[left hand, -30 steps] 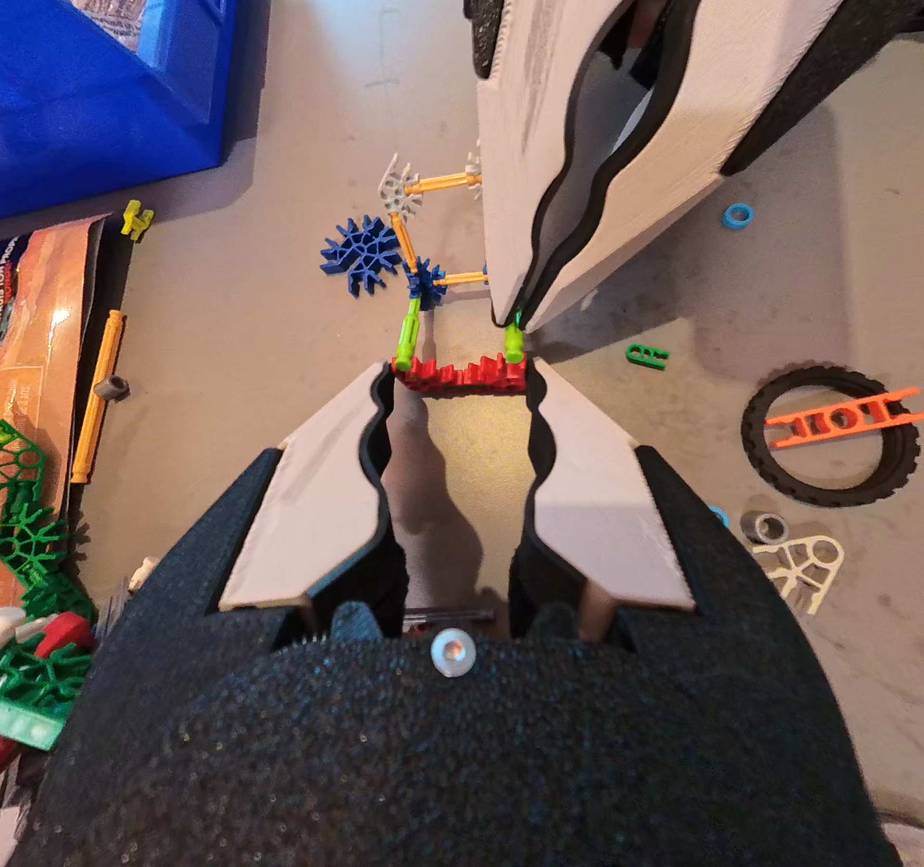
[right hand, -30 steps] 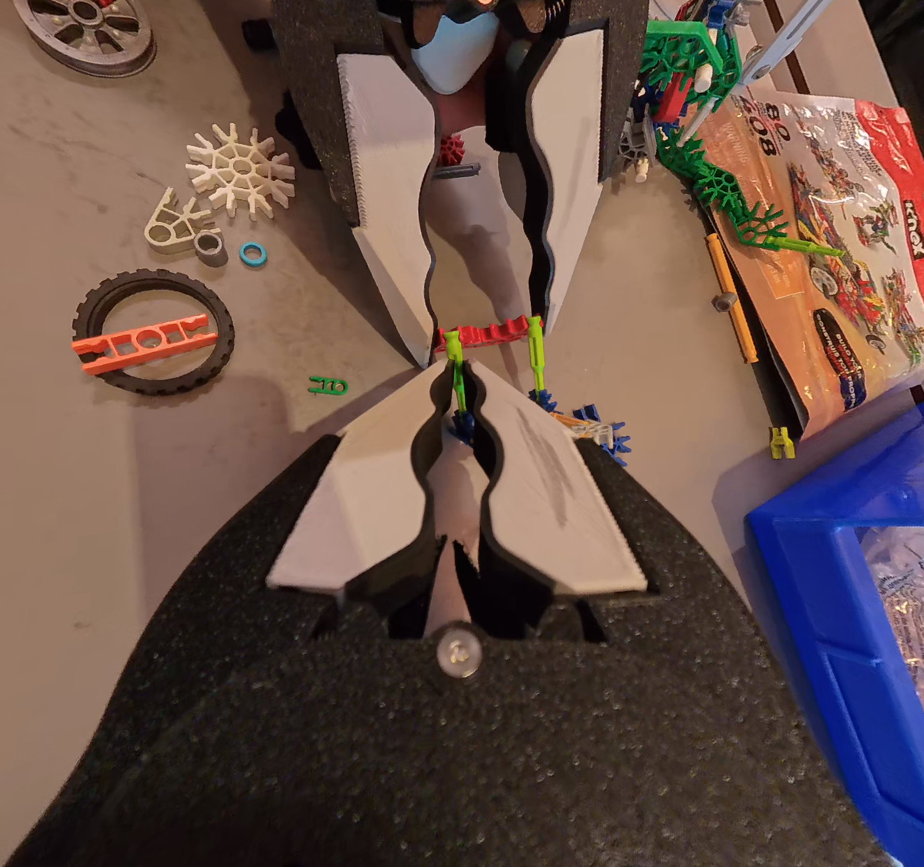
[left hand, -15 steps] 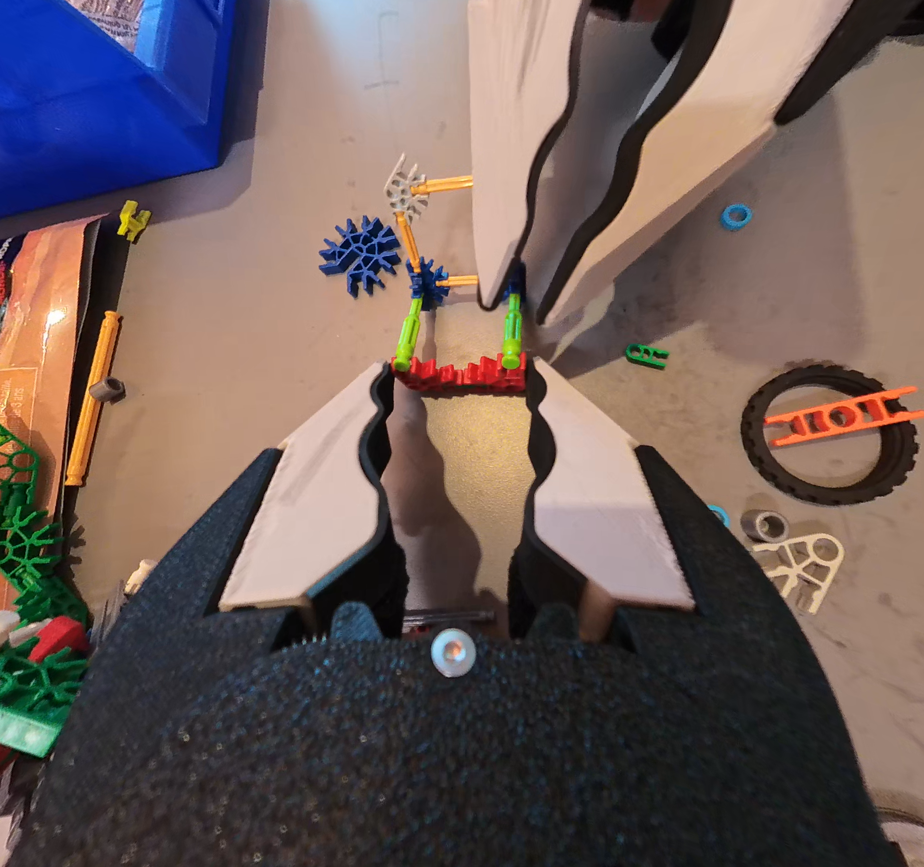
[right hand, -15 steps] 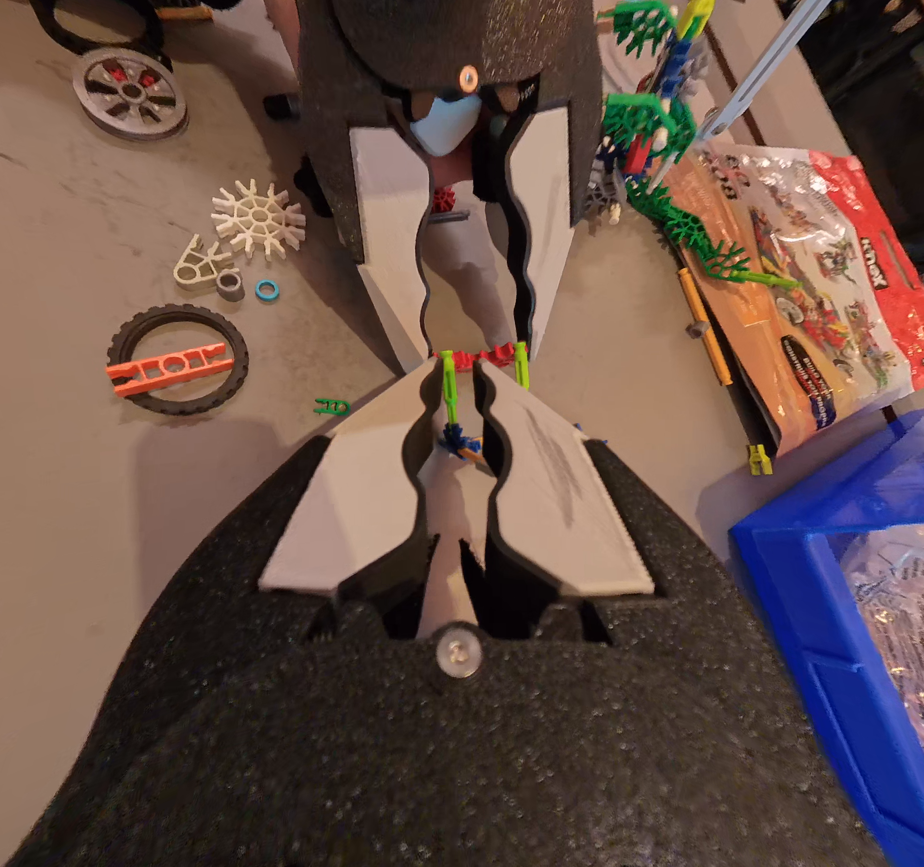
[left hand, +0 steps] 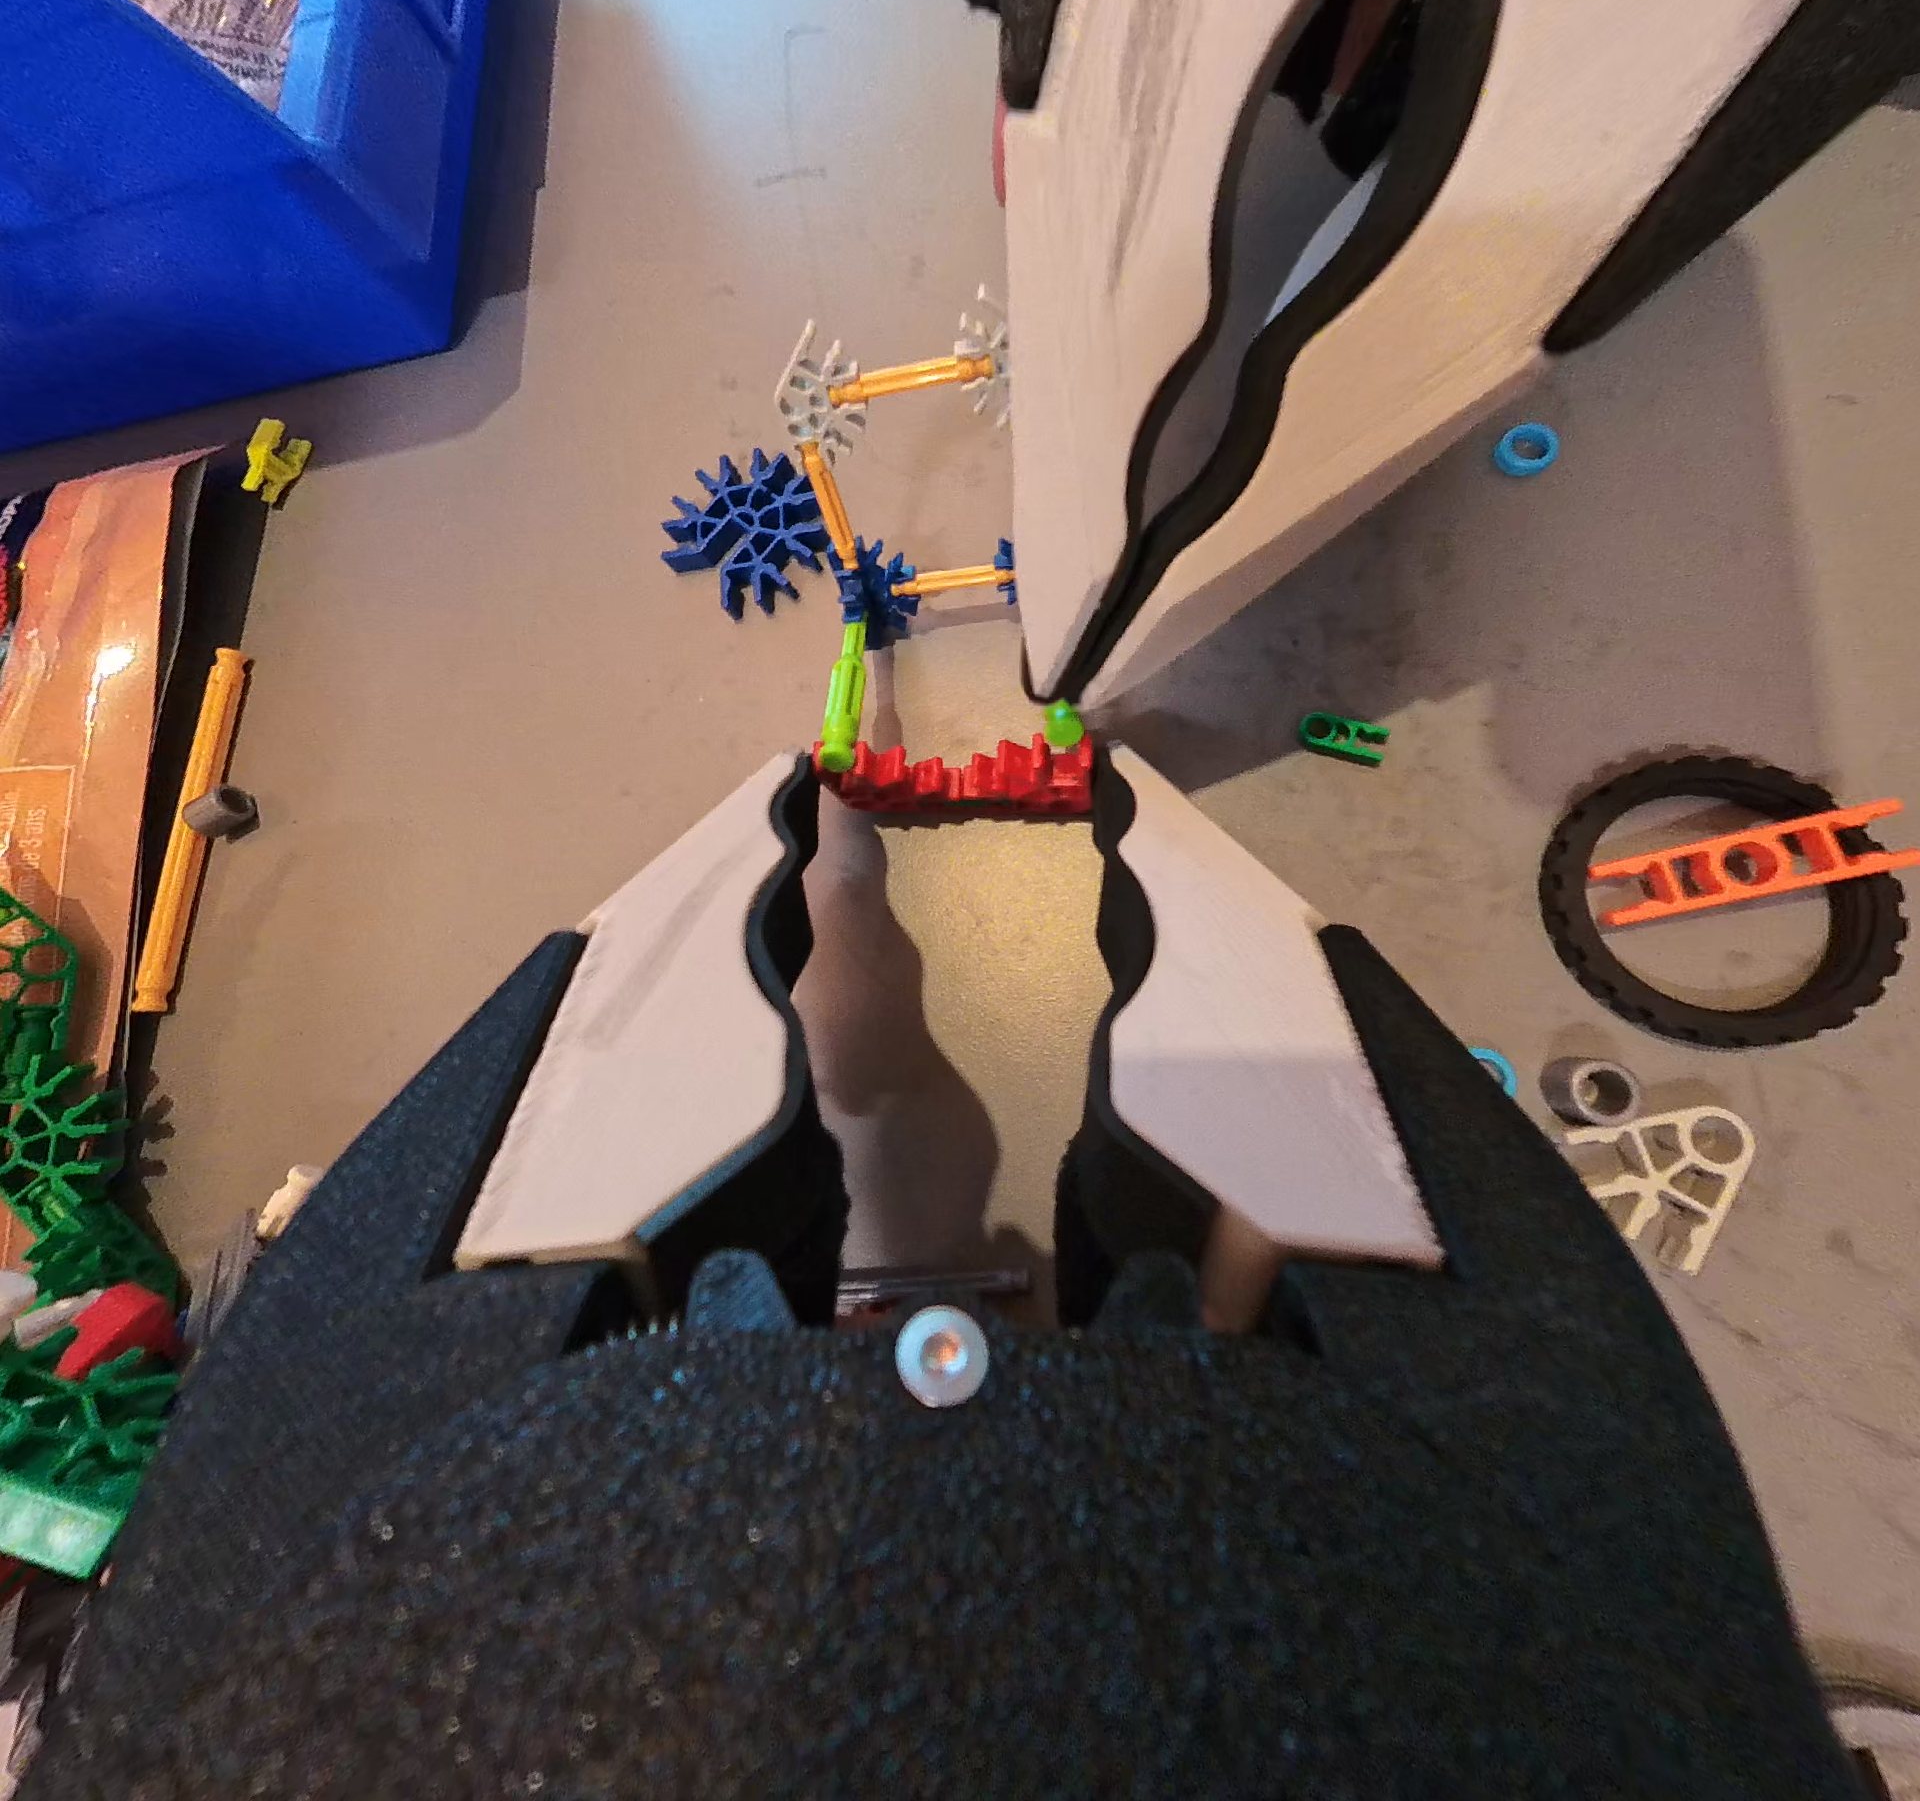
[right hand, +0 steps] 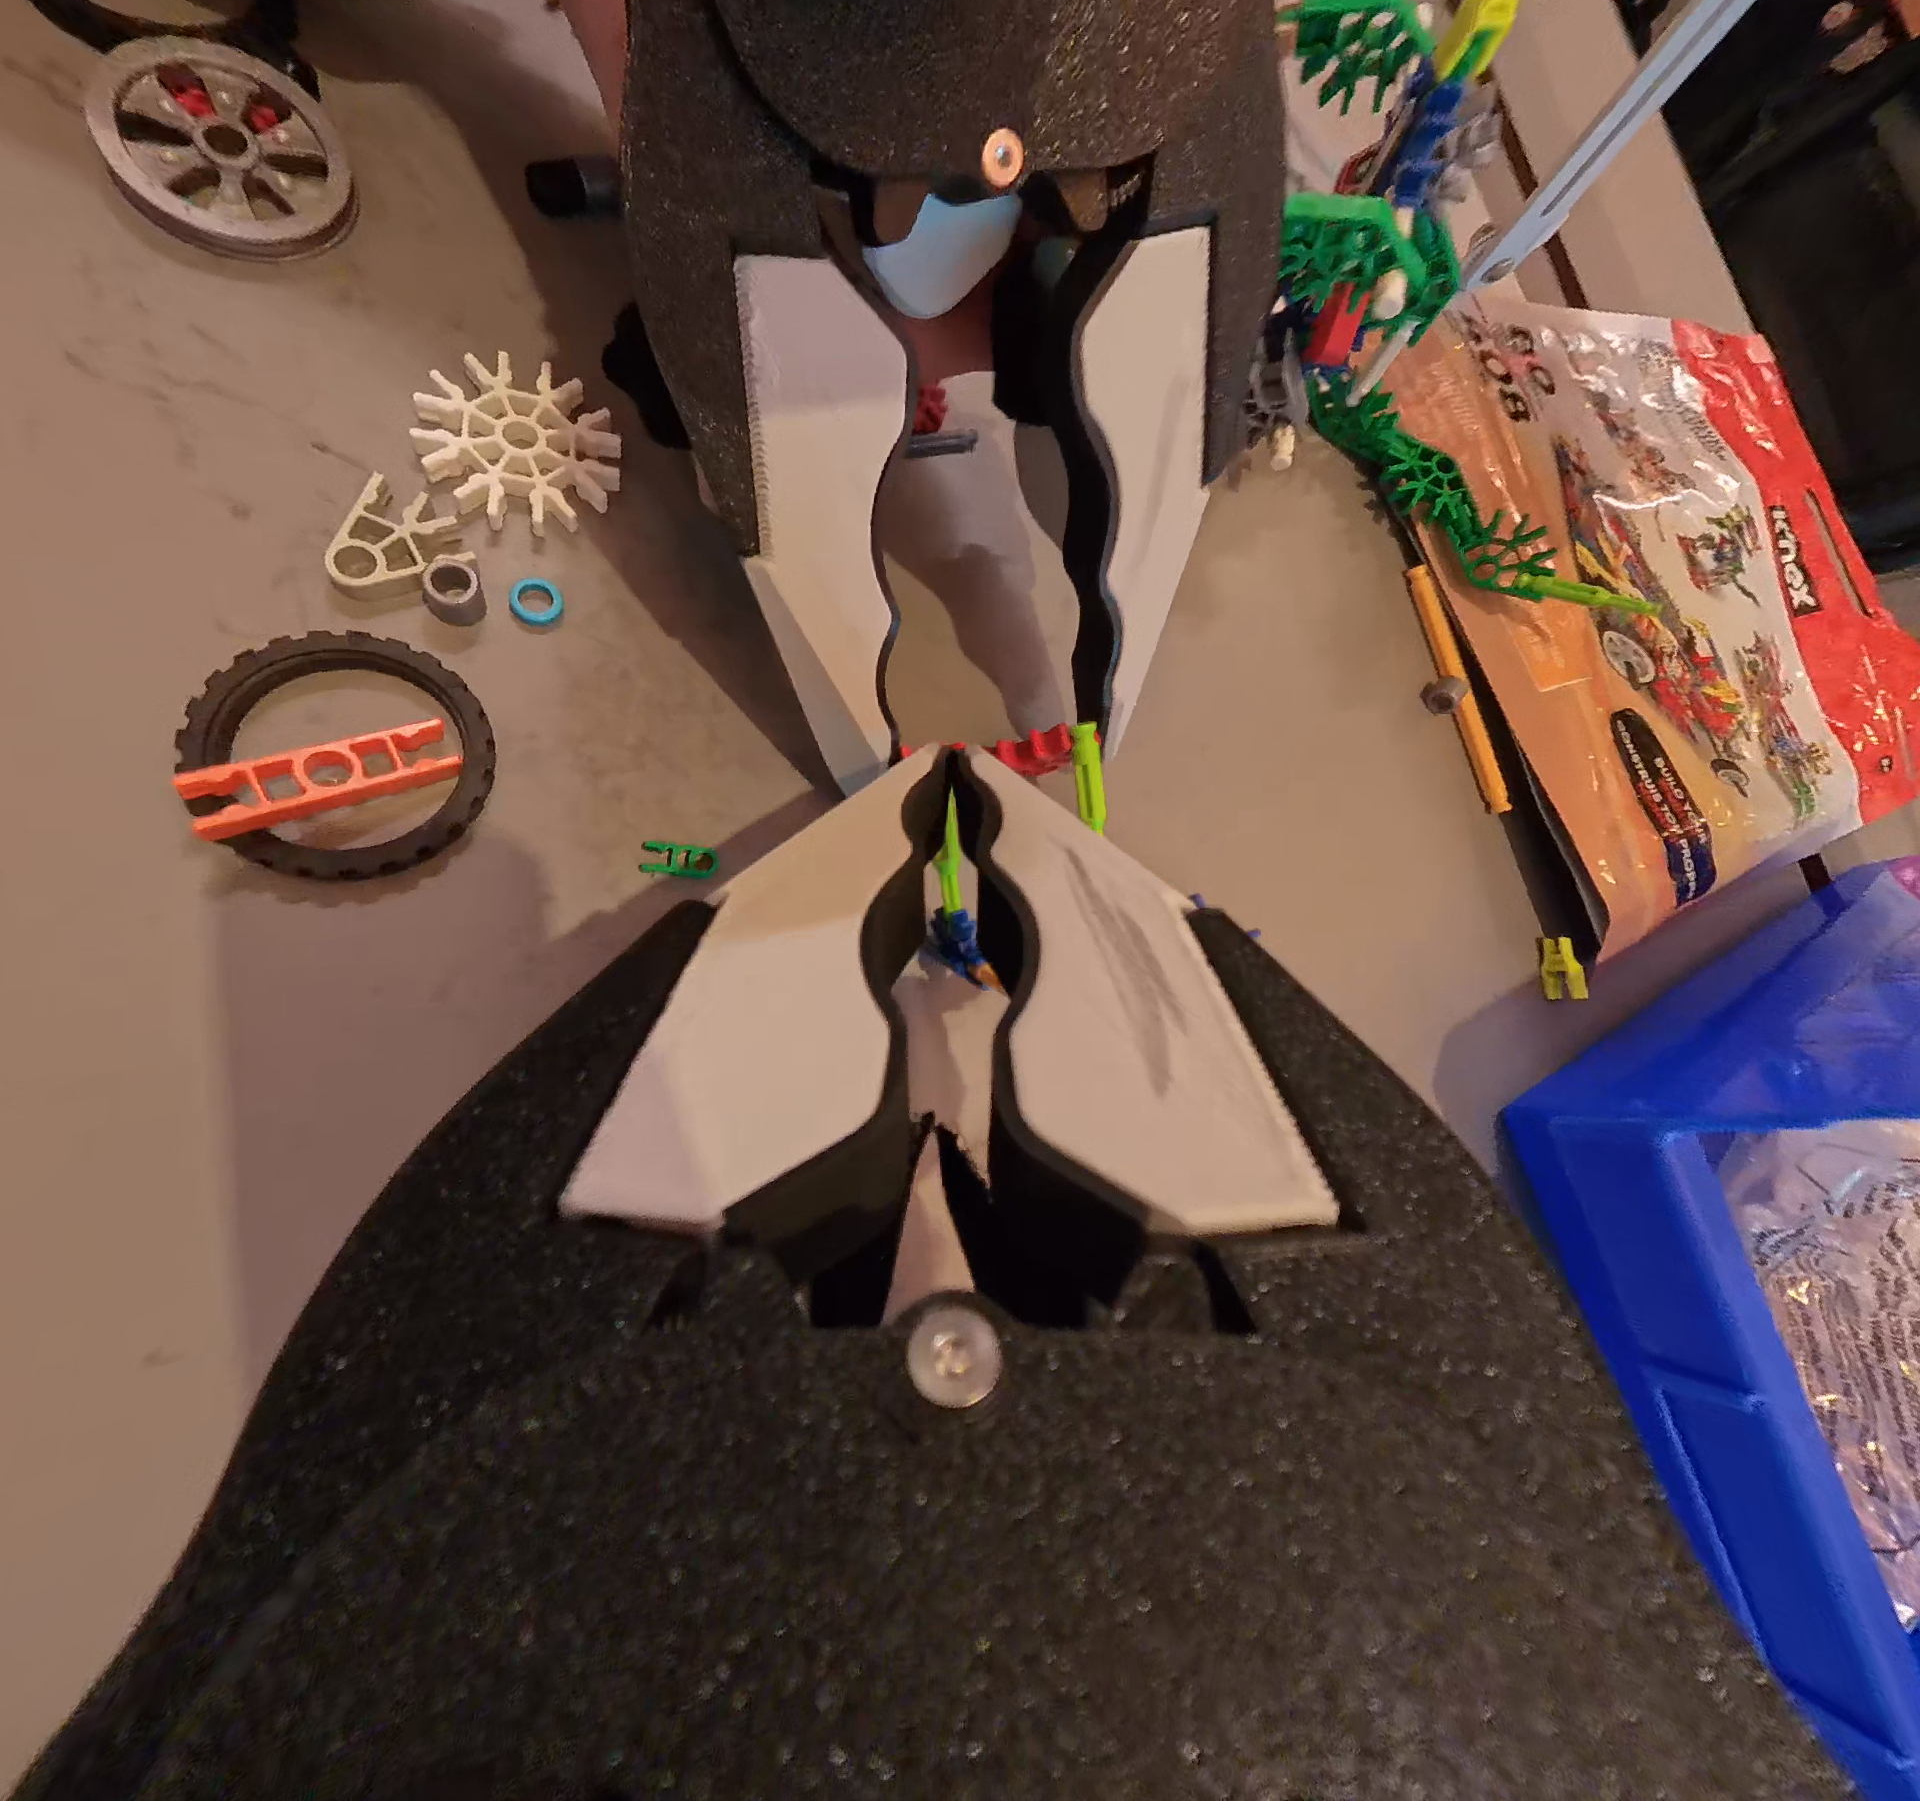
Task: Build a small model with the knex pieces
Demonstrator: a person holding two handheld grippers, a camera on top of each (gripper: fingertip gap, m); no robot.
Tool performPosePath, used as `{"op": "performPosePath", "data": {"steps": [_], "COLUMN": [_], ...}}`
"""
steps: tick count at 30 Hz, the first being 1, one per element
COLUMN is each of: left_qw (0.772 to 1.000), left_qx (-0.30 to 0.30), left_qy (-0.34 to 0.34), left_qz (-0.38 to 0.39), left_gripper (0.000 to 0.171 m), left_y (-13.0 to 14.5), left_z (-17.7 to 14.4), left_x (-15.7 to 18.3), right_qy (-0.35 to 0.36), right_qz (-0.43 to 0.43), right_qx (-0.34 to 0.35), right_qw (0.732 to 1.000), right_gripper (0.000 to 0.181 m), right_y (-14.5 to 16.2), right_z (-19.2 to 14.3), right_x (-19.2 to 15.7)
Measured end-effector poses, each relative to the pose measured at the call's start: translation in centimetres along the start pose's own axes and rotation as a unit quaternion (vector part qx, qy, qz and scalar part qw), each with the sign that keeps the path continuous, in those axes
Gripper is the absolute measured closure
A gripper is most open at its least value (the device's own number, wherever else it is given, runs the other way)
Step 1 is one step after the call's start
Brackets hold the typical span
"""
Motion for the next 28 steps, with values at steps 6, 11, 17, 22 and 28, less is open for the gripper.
{"op": "performPosePath", "data": {"steps": [6, 11, 17, 22, 28], "left_qw": [1.000, 1.000, 1.000, 1.000, 1.000], "left_qx": [0.001, 0.001, 0.003, 0.003, 0.004], "left_qy": [0.000, 0.002, 0.006, 0.009, 0.010], "left_qz": [0.000, -0.001, 0.000, -0.002, -0.002], "left_gripper": [0.121, 0.121, 0.121, 0.121, 0.121], "left_y": [0.0, 0.0, 0.0, 0.0, 0.0], "left_z": [0.0, 0.0, 0.0, 0.0, 0.0], "left_x": [0.0, 0.0, 0.0, -0.1, -0.1], "right_qy": [0.031, 0.050, -0.006, -0.053, -0.136], "right_qz": [0.037, 0.069, 0.060, 0.026, 0.004], "right_qx": [0.035, 0.065, 0.030, -0.023, -0.069], "right_qw": [0.998, 0.994, 0.998, 0.998, 0.988], "right_gripper": [0.178, 0.159, 0.140, 0.137, 0.137], "right_y": [0.0, 0.0, 0.7, 0.7, 0.2], "right_z": [-1.5, -2.4, -1.5, -0.6, 1.3], "right_x": [1.6, 2.7, 2.2, 2.7, 2.5]}}
Point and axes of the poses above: each gripper's, where its closed fingertips meet, z out along the fingers, y out of its underside, x = y × z across the jaws, the point moved 5 cm from there along -z, back along the fingers, and after that the axes turned 11 degrees about -z, right-handed, at the moved point
